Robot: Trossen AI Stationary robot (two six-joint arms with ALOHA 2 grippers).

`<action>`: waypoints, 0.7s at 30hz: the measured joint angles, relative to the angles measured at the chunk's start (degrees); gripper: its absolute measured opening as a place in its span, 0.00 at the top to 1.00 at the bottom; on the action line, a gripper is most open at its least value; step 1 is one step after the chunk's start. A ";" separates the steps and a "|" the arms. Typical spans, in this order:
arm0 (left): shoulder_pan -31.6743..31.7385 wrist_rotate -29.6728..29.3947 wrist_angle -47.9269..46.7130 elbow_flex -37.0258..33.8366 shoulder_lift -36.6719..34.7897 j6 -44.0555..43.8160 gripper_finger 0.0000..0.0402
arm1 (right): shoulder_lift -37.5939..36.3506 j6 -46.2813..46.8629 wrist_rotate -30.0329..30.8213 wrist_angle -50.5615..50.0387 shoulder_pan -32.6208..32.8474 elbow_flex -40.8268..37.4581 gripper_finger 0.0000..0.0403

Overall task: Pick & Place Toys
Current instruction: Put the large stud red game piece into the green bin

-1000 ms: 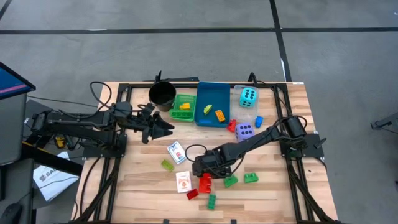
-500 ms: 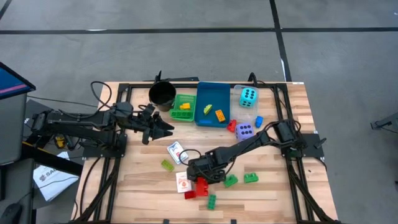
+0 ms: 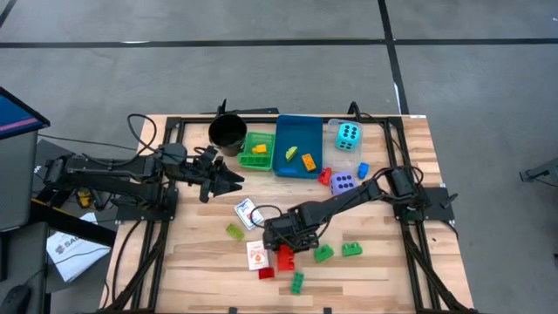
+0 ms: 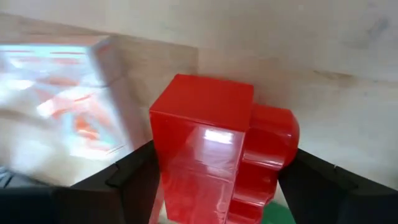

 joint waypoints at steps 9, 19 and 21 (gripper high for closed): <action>0.00 0.01 0.00 0.00 0.00 0.00 0.51 | -11.46 -1.63 7.55 -6.82 -0.42 0.11 0.33; 0.00 -6.83 0.12 0.00 0.00 -0.01 0.51 | -27.07 -9.86 26.63 -24.46 -3.13 0.19 0.33; 0.00 -10.88 0.85 0.00 0.00 -0.80 0.51 | -29.86 -13.54 30.47 -27.33 -4.52 0.20 0.33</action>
